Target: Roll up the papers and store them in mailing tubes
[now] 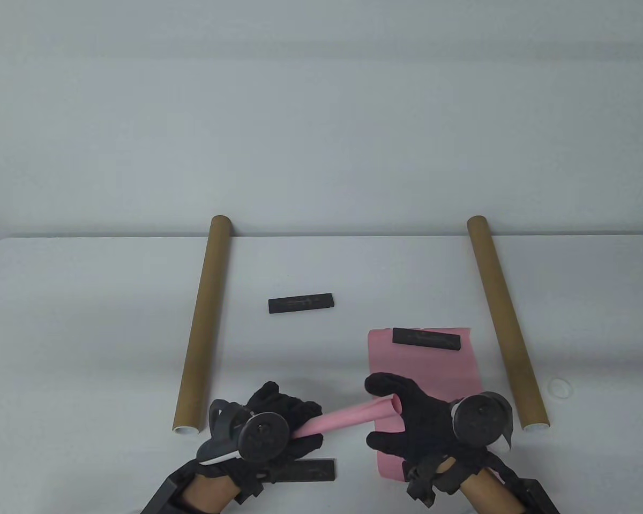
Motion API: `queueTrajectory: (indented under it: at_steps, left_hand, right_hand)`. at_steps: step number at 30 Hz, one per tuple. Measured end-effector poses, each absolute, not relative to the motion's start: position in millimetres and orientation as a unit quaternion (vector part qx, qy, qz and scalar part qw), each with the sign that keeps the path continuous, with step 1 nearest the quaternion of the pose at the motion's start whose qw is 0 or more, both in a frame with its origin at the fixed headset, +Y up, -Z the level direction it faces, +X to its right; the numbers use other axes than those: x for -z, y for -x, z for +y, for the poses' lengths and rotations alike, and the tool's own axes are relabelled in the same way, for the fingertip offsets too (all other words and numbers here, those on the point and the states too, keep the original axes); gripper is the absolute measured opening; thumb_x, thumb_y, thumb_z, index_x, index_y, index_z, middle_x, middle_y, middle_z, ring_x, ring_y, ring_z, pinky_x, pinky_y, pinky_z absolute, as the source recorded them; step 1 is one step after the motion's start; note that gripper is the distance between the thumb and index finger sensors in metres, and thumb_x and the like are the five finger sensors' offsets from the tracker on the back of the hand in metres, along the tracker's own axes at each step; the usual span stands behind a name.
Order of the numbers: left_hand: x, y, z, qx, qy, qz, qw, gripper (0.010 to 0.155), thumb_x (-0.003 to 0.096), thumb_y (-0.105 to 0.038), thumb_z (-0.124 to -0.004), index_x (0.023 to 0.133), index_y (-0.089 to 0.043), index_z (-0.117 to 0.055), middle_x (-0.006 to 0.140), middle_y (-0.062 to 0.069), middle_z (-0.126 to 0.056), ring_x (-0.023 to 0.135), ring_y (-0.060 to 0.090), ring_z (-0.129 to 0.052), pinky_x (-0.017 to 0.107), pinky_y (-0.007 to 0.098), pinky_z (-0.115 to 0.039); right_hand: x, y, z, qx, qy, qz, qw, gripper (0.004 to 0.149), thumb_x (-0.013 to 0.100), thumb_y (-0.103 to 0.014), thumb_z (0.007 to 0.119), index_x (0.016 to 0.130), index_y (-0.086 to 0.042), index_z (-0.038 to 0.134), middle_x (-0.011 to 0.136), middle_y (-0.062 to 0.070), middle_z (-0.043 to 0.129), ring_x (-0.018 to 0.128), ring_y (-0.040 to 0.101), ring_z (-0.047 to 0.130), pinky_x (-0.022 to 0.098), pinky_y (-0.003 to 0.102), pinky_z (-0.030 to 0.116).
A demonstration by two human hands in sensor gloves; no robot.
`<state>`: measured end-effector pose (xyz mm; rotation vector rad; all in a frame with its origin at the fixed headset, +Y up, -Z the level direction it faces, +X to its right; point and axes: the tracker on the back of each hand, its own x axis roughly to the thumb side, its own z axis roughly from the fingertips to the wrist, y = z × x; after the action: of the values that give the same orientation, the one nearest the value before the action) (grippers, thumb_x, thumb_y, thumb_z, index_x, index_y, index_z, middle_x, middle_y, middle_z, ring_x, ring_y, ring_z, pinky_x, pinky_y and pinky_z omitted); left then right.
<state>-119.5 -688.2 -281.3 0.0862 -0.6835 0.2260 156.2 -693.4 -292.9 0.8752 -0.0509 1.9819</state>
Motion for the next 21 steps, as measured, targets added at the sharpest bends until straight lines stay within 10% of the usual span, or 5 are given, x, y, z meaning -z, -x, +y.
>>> queueTrajectory:
  at_steps: [5,14,21]
  left_hand:
    - [275,109,-691,-0.074,-0.034,-0.356,0.931,0.07,0.0333,-0.073,-0.068,0.091,-0.034,-0.08,0.083,-0.007,-0.099,0.079,0.018,-0.105,0.074,0.053,-0.071]
    - [289,136,-684,-0.006,-0.084,-0.268,0.96,0.075,0.0343,-0.069,-0.076,0.099,-0.031,-0.069,0.091,-0.004,-0.091,0.085,0.023,-0.099,0.072,0.052,-0.072]
    - [301,152,-685,-0.004,-0.075,-0.21,0.975,0.075,0.0353,-0.068,-0.076,0.1,-0.031,-0.068,0.094,-0.002,-0.088,0.088,0.026,-0.096,0.072,0.052,-0.071]
  right_hand:
    - [287,-142,-695,-0.757,-0.347,0.023,0.554,0.059,0.047,-0.051,0.089,0.097,-0.022,0.081,0.096,0.009,0.086,0.08,0.039,0.093,0.063,0.061,0.077]
    - [286,-171,-672,-0.864,-0.285,-0.156,0.384,0.056,0.045,-0.057,0.089,0.078,-0.012,0.094,0.068,0.012,0.102,0.049,0.031,0.105,0.042,0.055,0.089]
    - [290,-154,-688,-0.903,-0.287,-0.093,0.306,0.058,0.043,-0.058,0.09,0.078,-0.012,0.094,0.067,0.012,0.103,0.049,0.032,0.105,0.042,0.056,0.088]
